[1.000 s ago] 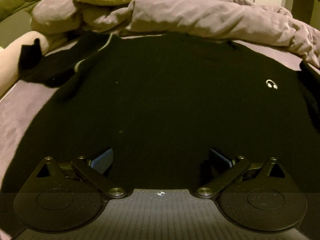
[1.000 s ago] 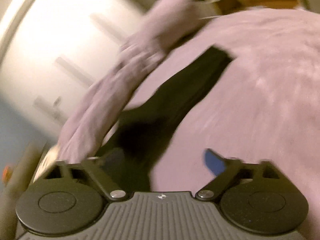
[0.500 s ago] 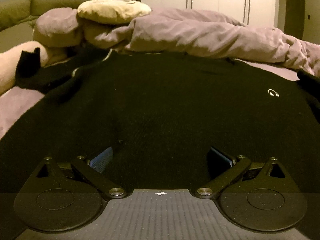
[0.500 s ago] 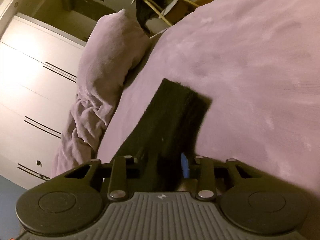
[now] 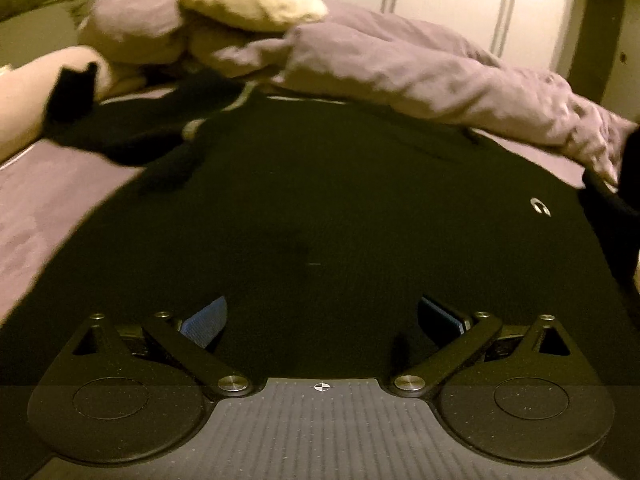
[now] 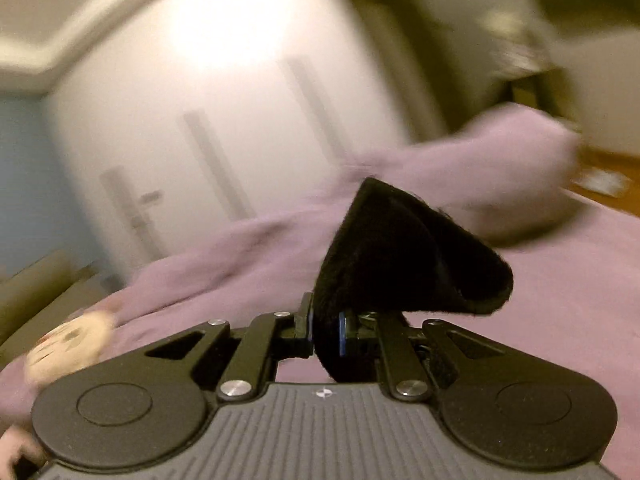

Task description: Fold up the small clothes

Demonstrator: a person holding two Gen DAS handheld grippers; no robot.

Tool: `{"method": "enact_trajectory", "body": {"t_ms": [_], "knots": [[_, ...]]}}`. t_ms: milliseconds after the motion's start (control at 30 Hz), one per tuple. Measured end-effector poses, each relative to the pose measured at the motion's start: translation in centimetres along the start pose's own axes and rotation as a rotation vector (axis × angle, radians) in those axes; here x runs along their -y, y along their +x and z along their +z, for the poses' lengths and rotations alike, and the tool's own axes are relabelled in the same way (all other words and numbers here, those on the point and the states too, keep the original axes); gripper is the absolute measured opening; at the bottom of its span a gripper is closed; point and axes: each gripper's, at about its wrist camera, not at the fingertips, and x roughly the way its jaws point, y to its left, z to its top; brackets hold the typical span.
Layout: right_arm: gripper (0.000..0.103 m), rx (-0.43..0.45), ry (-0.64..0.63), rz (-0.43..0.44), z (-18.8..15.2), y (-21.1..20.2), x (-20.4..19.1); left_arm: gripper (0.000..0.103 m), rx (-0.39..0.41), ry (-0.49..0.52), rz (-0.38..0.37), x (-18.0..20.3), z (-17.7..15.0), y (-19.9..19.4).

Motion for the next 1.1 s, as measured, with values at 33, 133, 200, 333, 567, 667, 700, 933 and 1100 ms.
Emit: {"method": "enact_trajectory", "body": {"t_ms": [33, 133, 200, 333, 567, 667, 700, 933, 1100], "knots": [[0.01, -0.012, -0.025, 0.053, -0.6, 0.7, -2.6, 0.103, 0.004, -0.006, 0.004, -0.9, 0.0, -0.6], [0.01, -0.074, -0.118, 0.155, -4.5, 3.7, -10.2, 0.103, 0.028, -0.005, 0.034, -3.4, -0.1, -2.3], [0.01, -0.13, -0.149, 0.173, -8.1, 5.8, -13.8, 0.103, 0.038, 0.001, 0.05, -4.9, -0.3, -3.1], [0.018, -0.29, -0.187, 0.158, -15.5, 8.6, -17.6, 0.103, 0.026, -0.006, 0.096, -7.7, -0.5, -3.4], [0.043, -0.248, 0.081, 0.102, -17.4, 0.7, -9.3, 0.103, 0.055, -0.066, 0.054, -9.8, 1.0, -2.9], [0.044, -0.191, 0.217, -0.054, -16.6, -2.4, -2.4, 0.103, 0.047, -0.075, -0.036, -7.7, 3.2, -1.5], [0.044, -0.184, 0.27, -0.09, -16.4, -3.1, -0.3, 0.103, 0.045, -0.069, -0.067, -6.6, 4.0, -0.8], [0.04, -0.197, 0.548, -0.134, -18.0, -4.6, 8.8, 0.103, -0.068, -0.087, -0.221, 0.7, 8.8, 7.4], [0.036, -0.168, 0.643, -0.087, -19.0, -3.3, 9.9, 0.103, -0.14, -0.188, -0.191, 1.9, 9.4, 12.0]]}}
